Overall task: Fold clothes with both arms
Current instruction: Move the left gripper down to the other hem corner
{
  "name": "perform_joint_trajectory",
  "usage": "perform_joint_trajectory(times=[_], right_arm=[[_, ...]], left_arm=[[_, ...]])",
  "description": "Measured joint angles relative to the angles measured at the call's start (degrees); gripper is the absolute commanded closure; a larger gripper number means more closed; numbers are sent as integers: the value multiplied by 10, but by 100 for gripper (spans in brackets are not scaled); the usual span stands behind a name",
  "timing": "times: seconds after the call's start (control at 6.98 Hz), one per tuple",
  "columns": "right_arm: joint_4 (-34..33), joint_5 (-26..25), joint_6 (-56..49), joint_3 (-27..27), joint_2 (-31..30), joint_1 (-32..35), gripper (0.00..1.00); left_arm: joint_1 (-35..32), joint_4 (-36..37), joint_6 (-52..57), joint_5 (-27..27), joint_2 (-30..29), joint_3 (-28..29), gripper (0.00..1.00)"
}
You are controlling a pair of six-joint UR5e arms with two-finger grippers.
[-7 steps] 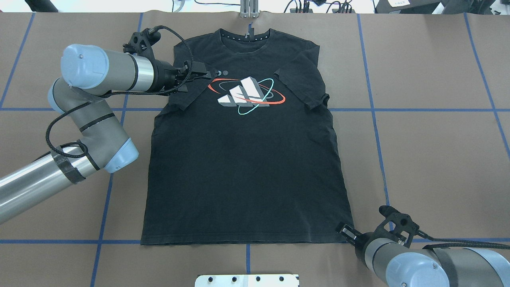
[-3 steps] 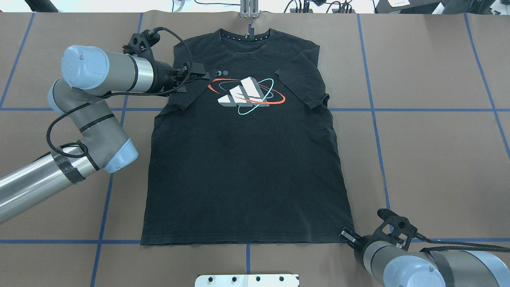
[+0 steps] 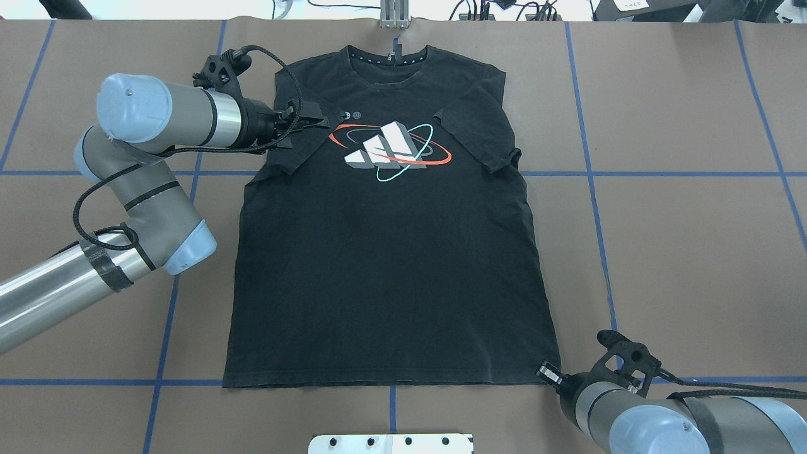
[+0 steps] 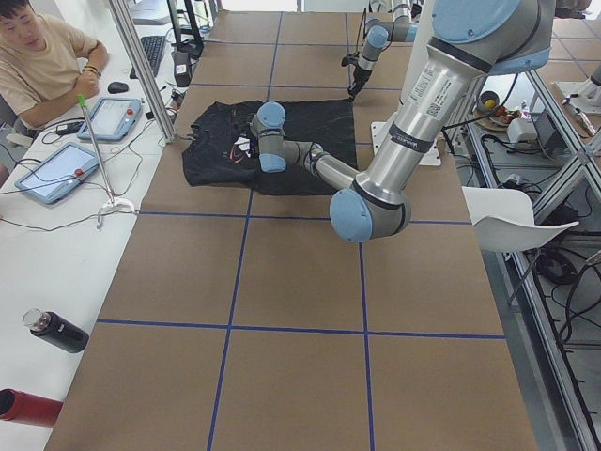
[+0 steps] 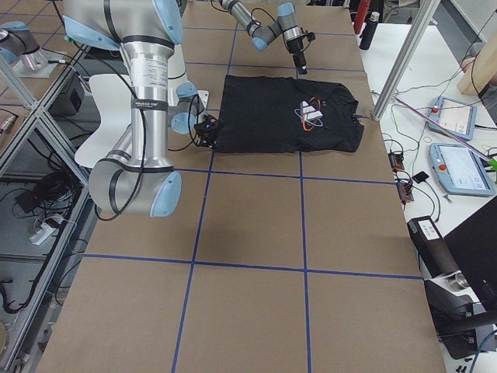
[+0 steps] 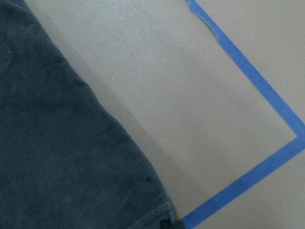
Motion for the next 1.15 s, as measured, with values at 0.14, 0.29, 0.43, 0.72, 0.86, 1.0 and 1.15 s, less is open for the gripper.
perform_joint_trajectory(times=[0.14, 0.29, 0.43, 0.72, 0.86, 1.0, 1.15], right_arm=[[0, 5, 0, 8, 0, 0, 100], [0, 16, 0, 18, -1, 0, 100], [0, 30, 0, 30, -3, 0, 100], [0, 58, 0, 54, -14, 1, 100], [1, 63, 0, 59, -18, 2, 100], [1, 65, 0, 60, -21, 2, 100], [1, 66, 0, 60, -24, 3, 100]], left_arm=[[2, 2, -38, 3, 0, -9, 0], [6, 4, -78, 7, 10, -35, 0], [18, 8, -108, 11, 43, -80, 0], [67, 61, -140, 36, 135, -188, 1], [96, 142, -145, 52, 163, -248, 6], [125, 209, -162, 74, 183, -296, 11], [157, 239, -191, 102, 203, -328, 15]])
